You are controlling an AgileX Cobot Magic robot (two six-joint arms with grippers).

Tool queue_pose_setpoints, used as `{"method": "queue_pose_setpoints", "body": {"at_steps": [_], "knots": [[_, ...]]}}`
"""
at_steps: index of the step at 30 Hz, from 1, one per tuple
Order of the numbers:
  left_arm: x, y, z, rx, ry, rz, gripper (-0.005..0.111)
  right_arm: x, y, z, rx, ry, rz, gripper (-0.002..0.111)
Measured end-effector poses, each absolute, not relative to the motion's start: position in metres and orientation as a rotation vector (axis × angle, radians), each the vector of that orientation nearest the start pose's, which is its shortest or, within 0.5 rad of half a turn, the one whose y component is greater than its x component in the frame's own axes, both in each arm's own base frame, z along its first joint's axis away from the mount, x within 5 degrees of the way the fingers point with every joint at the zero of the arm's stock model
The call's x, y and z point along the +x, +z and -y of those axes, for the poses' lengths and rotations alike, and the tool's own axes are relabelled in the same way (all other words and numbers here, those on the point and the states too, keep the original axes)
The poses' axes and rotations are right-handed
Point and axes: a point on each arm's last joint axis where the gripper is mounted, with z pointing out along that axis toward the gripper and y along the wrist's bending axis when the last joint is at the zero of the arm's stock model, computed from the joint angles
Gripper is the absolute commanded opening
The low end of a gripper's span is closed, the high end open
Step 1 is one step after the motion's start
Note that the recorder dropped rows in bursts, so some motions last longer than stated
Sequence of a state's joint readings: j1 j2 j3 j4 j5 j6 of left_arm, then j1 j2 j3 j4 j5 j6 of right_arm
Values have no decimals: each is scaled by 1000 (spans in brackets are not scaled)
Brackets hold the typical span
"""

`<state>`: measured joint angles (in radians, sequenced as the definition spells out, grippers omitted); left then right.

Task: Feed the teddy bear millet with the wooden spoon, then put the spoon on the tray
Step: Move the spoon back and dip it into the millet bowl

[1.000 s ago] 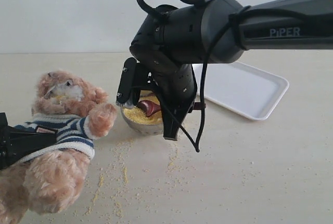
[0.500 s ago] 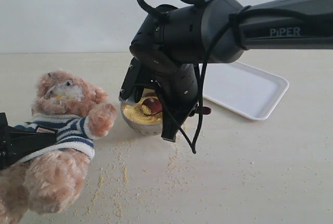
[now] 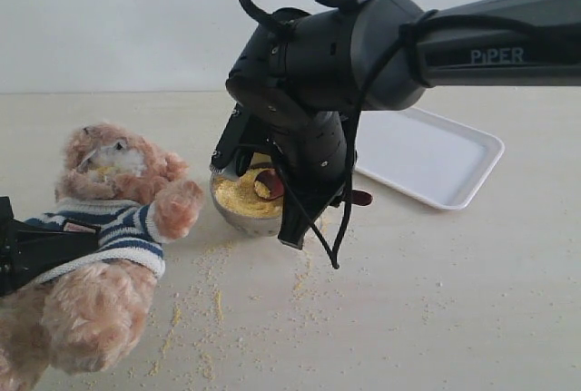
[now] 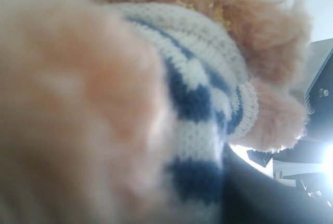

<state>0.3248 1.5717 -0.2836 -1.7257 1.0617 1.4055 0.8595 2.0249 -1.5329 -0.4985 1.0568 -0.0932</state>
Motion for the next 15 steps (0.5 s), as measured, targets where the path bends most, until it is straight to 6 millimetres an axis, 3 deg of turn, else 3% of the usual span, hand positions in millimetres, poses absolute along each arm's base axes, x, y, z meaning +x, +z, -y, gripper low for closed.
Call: {"method": "queue_pose_setpoints", "body": {"at_steps": [4,11,15], "knots": [[193,143,18,-485,-1347,-2247,5,297,202,-287,-1565,-533,-2346,0],[193,143,18,-481,-1345,-2247,5,291,230,-282,-1529,-476,-2315,0],[193,143,18,-468,-1340,-2246,5,287,234,-278,-1558,-488,-2348,0]]}}
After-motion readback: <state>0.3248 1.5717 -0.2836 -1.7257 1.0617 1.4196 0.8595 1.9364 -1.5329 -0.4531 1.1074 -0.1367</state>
